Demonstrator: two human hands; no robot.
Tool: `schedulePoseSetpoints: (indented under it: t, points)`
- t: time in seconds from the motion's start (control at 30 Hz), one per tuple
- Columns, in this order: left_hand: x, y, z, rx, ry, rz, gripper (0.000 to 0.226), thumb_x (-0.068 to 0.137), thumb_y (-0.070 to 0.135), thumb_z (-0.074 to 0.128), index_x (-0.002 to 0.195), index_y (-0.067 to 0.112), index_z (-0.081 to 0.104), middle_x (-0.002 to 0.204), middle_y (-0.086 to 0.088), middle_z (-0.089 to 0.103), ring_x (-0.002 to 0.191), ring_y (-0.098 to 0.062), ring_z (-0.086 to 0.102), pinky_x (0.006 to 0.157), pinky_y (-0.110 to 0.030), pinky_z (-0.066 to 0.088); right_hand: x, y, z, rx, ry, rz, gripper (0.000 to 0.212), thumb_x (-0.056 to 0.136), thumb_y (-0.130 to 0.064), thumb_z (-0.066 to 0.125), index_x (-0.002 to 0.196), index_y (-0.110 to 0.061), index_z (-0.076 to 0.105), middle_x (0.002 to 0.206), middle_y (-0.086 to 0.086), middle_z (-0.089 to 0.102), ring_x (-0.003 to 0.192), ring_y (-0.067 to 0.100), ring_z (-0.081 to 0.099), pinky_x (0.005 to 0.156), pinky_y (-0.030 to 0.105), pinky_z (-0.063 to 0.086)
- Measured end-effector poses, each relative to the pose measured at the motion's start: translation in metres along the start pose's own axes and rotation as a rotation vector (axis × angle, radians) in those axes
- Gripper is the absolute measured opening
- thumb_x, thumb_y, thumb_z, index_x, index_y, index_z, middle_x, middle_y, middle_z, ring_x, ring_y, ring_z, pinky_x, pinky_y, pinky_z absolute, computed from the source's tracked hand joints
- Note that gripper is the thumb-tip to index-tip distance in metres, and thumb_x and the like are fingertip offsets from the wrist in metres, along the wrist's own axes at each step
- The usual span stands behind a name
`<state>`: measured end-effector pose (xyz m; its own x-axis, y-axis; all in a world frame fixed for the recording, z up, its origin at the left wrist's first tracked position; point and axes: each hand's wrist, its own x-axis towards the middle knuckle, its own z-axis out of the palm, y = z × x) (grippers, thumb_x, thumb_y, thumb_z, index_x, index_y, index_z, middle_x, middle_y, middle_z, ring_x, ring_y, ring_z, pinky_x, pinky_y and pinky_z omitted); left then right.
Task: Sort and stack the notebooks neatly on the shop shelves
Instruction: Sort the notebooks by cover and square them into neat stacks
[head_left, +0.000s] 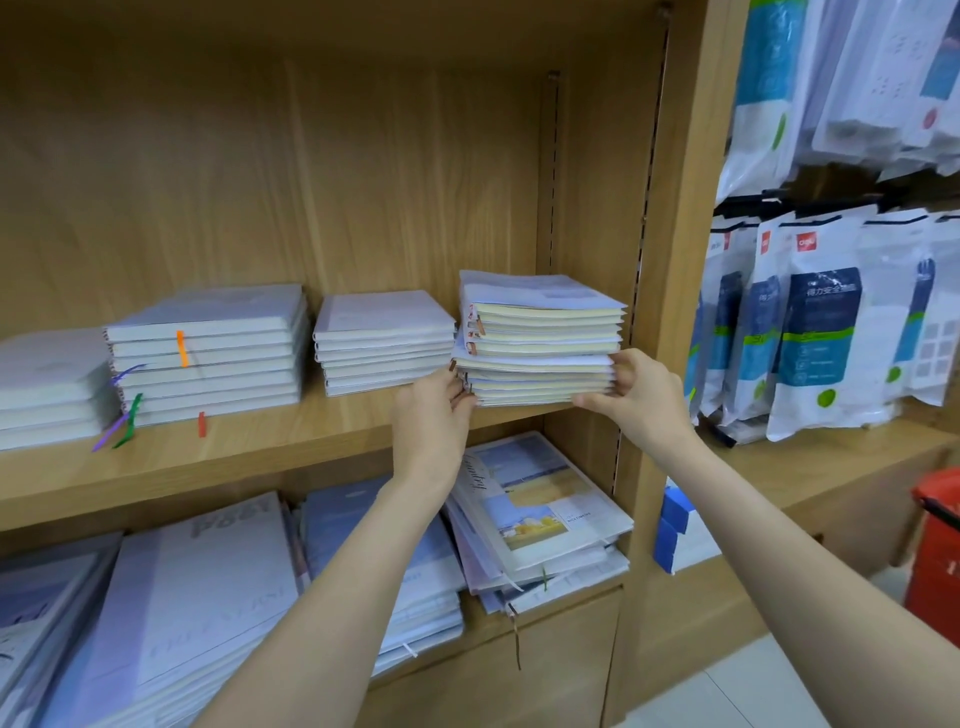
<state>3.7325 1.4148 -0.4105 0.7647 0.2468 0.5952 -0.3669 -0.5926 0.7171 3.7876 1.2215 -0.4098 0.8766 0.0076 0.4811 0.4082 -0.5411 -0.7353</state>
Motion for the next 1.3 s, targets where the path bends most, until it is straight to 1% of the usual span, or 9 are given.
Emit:
schedulePoseSetpoints:
  t: [0.1,0.23,0.4,0.57,0.77,0.87,1.0,1.13,1.3]
  points:
    - [0.002,0.005,-0.006,-0.115,-0.023,-0.075,0.044,0.085,-0.006,0.058,0.127,0.003,0.052,0.096,0.008,0.055,0.096,-0.003,0.058,0.065,0.006,0.037,0.001,-0.001,-0.006,0.047,-0.039,0.02,0.068,0.071,-0.023,0.08,0.129,-0.01,0.045,0.12,0.002,0.063,0.106,0.015,0.059,0.093,0.028,0.045]
    - [0.008,0.009,-0.005,-0.18,-0.026,-0.087,0.043,0.089,0.0,0.056,0.131,0.005,0.049,0.102,0.012,0.05,0.102,-0.001,0.05,0.073,-0.001,0.041,0.007,-0.006,-0.01,0.194,-0.08,0.038,0.057,0.076,-0.022,0.075,0.126,-0.012,0.049,0.123,0.001,0.062,0.113,0.018,0.057,0.099,0.038,0.046]
    - [0.02,0.007,-0.004,-0.108,-0.066,-0.103,0.032,0.091,0.011,0.057,0.123,0.012,0.058,0.098,0.011,0.058,0.1,-0.01,0.058,0.079,-0.019,0.04,0.007,-0.013,-0.021,0.28,-0.254,0.042,0.047,0.078,-0.024,0.072,0.12,-0.02,0.053,0.11,-0.009,0.064,0.103,0.005,0.059,0.084,0.018,0.046]
    - [0.023,0.006,0.004,-0.093,-0.083,-0.081,0.036,0.087,0.017,0.064,0.122,0.014,0.058,0.103,0.009,0.06,0.1,-0.011,0.058,0.087,-0.024,0.044,0.011,-0.011,-0.018,0.232,-0.181,0.053,0.039,0.078,-0.03,0.073,0.112,-0.024,0.057,0.109,-0.005,0.068,0.105,0.012,0.06,0.09,0.026,0.046]
    - [0.024,0.003,0.007,-0.222,-0.029,-0.117,0.026,0.09,0.017,0.06,0.115,0.01,0.062,0.091,0.012,0.063,0.093,-0.012,0.06,0.091,-0.033,0.046,0.017,-0.015,-0.018,0.216,-0.137,0.088,0.044,0.078,-0.027,0.074,0.117,-0.013,0.059,0.107,0.002,0.069,0.1,0.014,0.062,0.074,0.017,0.044]
    - [0.026,0.004,0.009,-0.227,0.017,-0.12,0.029,0.087,0.014,0.063,0.115,0.004,0.062,0.09,0.016,0.058,0.082,0.001,0.054,0.085,-0.026,0.042,0.018,-0.018,-0.017,0.189,-0.103,0.098,0.046,0.078,-0.027,0.074,0.118,-0.01,0.059,0.109,0.004,0.068,0.098,0.014,0.062,0.071,0.016,0.043]
    - [0.025,0.002,0.005,-0.263,0.016,-0.123,0.036,0.086,0.007,0.063,0.122,0.007,0.059,0.107,0.005,0.061,0.098,-0.003,0.055,0.086,-0.016,0.043,0.019,-0.019,-0.015,0.209,-0.059,0.119,0.052,0.078,-0.024,0.075,0.122,-0.007,0.056,0.109,0.004,0.065,0.097,0.014,0.058,0.08,0.023,0.044]
    - [0.021,-0.003,0.004,-0.177,-0.102,-0.054,0.048,0.085,0.001,0.063,0.128,0.019,0.051,0.099,0.021,0.055,0.092,0.005,0.055,0.075,0.0,0.04,0.011,-0.011,-0.003,0.173,-0.061,0.068,0.056,0.075,-0.027,0.077,0.123,-0.011,0.053,0.116,-0.001,0.063,0.106,0.015,0.059,0.085,0.024,0.045]
    - [0.017,-0.007,0.009,-0.018,-0.017,0.021,0.042,0.084,0.006,0.066,0.125,0.008,0.057,0.098,0.009,0.058,0.094,-0.006,0.055,0.087,-0.02,0.043,0.008,-0.007,-0.003,0.118,-0.037,0.009,0.053,0.076,-0.026,0.076,0.121,-0.01,0.054,0.115,0.002,0.065,0.106,0.016,0.059,0.088,0.024,0.045]
